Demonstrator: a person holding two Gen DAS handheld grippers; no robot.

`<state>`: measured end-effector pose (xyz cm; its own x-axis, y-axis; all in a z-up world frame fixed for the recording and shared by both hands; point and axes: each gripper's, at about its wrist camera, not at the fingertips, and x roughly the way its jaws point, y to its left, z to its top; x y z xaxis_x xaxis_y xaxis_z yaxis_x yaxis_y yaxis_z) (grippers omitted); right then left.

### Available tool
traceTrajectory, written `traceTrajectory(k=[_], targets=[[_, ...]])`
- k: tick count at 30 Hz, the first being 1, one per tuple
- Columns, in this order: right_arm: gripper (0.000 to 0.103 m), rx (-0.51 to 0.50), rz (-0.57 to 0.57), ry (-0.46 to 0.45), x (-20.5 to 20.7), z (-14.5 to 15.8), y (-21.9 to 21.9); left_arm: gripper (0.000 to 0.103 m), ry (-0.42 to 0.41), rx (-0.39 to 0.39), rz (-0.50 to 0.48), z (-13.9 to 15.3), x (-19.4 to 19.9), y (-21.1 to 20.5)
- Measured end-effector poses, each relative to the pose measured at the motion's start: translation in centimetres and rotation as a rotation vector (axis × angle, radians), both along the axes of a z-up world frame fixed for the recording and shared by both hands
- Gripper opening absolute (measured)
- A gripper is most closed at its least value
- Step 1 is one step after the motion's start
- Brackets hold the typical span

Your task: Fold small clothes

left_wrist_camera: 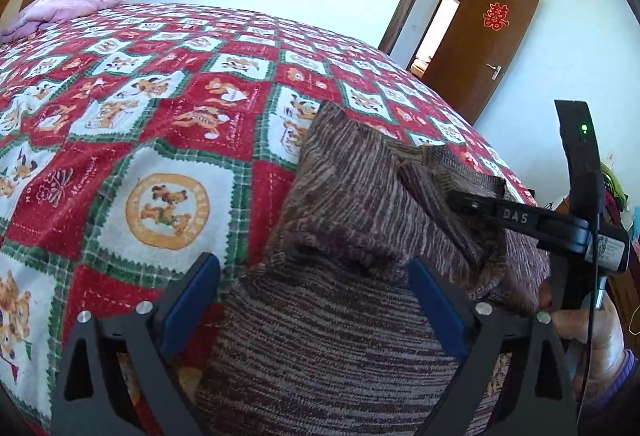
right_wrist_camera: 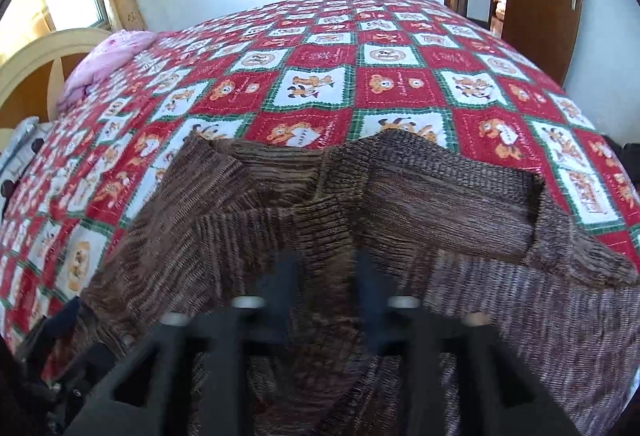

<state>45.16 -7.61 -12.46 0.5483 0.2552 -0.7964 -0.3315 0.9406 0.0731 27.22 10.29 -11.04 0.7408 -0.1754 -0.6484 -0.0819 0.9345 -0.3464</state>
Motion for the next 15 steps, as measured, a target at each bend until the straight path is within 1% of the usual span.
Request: traceTrajectory(k=[3,7,8,10,12,15], targets=[[0.008,0.054,-0.014,-0.002,-0.4,0.8,-1.1,0.098,0.002,0.003,0.001,0.0,0.0,-0.1],[0.008,0.131,-0.066,-0.088,-2.3,3.9,-3.3,0.099,0.006,0.011,0.001,0.0,0.0,-0.1],[0.008,0.14,-0.087,-0.114,-3.1,4.7,-4.2,0.099,0.007,0.014,0.001,0.0,0.1,-0.2],[0.008,0.134,-0.113,-0.131,-3.9,5.3,-5.3,0.099,0.008,0.019,0.0,-0.1,0.1,-0.2],[0.008,0.122,-0.131,-0.114,-4.4,5.0,-6.5,0.099,0.009,0.022,0.0,-0.1,0.1,-0.2],[0.008,0.079,-0.144,-0.061,-4.6,3.1,-7.5,0.099,0.011,0.028,0.001,-0.1,0.1,-0.2]])
